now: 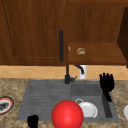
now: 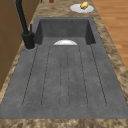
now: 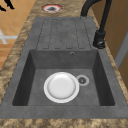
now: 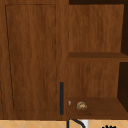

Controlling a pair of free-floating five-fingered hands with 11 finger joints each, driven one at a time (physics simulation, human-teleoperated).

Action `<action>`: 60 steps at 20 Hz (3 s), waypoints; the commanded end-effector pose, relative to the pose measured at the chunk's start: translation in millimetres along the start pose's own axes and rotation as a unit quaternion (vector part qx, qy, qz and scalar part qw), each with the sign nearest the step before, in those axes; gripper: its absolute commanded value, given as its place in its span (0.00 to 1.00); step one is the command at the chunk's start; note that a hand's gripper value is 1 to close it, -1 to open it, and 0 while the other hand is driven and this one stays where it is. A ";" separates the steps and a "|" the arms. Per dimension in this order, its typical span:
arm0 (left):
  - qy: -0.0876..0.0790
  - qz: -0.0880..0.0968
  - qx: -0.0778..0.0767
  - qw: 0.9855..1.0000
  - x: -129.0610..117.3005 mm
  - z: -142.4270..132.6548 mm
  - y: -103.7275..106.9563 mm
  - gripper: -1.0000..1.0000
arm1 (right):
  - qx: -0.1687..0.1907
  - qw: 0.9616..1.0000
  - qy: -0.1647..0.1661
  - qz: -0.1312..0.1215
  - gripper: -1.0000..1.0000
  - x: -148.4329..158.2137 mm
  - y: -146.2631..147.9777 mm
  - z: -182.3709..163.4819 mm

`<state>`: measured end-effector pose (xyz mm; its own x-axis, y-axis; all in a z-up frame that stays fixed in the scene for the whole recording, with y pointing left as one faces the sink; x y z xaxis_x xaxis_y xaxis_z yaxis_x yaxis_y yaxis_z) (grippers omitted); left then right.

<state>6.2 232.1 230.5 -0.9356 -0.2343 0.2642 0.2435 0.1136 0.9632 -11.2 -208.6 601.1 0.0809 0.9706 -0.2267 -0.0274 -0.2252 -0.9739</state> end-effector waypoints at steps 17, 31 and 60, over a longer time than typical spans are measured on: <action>0.000 0.000 0.000 1.000 0.0 0.0 0.0 0.50 | 0.085 0.989 -0.121 0.006 0.00 59.7 -145.2 1.2; 0.000 0.000 0.000 1.000 0.0 0.0 0.0 0.50 | 0.118 0.981 -0.151 -0.010 0.00 51.4 -241.6 -27.4; 0.000 0.000 0.000 1.000 0.0 0.0 0.0 0.50 | 0.150 0.977 -0.152 -0.004 0.00 89.8 -219.3 -259.2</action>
<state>6.2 232.1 230.5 -0.9356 -0.2343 0.2642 0.2435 0.1136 0.9632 238.1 -93.9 809.8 -0.2062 0.9629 -0.1740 -0.2728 -0.2274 -0.9348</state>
